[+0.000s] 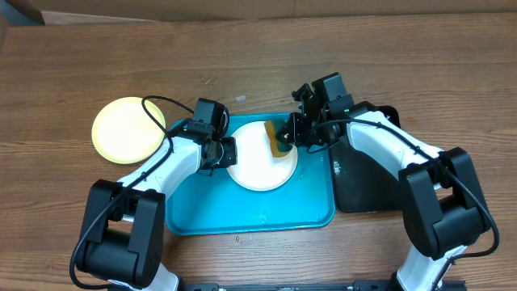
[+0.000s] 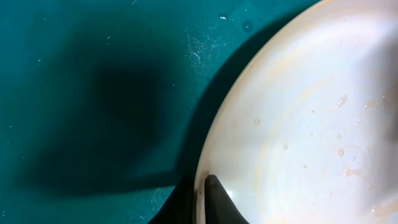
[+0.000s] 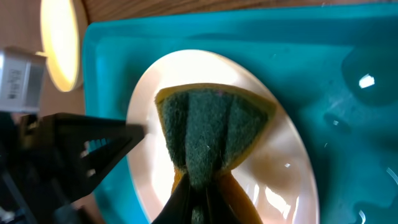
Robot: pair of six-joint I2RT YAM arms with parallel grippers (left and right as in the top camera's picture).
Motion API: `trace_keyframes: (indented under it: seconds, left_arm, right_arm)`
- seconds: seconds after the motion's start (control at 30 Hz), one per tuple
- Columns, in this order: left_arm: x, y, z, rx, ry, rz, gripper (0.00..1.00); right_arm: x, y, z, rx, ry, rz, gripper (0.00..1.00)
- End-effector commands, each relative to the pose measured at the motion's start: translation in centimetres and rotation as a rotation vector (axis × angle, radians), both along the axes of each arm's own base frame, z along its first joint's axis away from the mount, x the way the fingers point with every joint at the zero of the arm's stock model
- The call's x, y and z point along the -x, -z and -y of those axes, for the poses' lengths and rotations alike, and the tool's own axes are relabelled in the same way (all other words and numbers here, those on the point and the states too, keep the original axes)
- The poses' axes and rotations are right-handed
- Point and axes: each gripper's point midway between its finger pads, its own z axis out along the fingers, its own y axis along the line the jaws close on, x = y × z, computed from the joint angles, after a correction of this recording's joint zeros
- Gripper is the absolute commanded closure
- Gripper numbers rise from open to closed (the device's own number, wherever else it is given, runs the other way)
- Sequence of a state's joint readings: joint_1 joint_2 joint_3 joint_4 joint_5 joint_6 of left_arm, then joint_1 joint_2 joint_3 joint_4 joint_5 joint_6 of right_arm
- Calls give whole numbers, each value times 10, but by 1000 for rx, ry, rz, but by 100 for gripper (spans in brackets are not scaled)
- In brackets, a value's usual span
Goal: Clean dirty plates on tray and stack at the side
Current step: 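Scrub the white plate with the sponge while the left gripper holds it, then carry the sponge back into the black tray with the right gripper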
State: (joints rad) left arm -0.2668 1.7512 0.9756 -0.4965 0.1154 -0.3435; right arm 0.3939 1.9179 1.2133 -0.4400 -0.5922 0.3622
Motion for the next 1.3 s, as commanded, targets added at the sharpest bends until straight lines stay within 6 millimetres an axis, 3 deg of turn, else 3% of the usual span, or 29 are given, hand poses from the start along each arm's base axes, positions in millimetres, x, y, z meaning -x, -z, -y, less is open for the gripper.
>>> trace_keyframes:
  seconds: [0.0, 0.3, 0.4, 0.57, 0.73, 0.87, 1.07, 1.17, 1.27]
  left_arm:
    - [-4, -2, 4, 9, 12, 9, 90]
    - [-4, -2, 4, 9, 12, 9, 91]
    - [-4, -2, 4, 9, 12, 9, 90]
    - [-4, -2, 4, 9, 12, 8, 90]
    - [-4, -2, 4, 8, 12, 7, 90]
    - [-4, -2, 4, 8, 12, 7, 90]
    - [-4, -2, 4, 8, 12, 7, 90]
    - [-4, -2, 4, 8, 12, 7, 90]
    - [-4, -2, 4, 9, 12, 8, 90]
  right_arm:
    - [5, 16, 4, 76, -6, 24, 96]
    - [14, 57, -3, 59, -10, -92, 96]
    - [25, 41, -22, -78, -79, -127, 96]
    - [35, -6, -52, -363, -226, -122, 96]
    - [20, -50, -51, -508, -269, -94, 96]
    - [-1, -83, -27, -524, -219, -42, 96]
    - [-20, -117, 39, -487, -91, 52, 96]
    - [-28, -103, 87, -339, 53, 43, 96]
    - [-27, -71, 136, -132, 188, -17, 96]
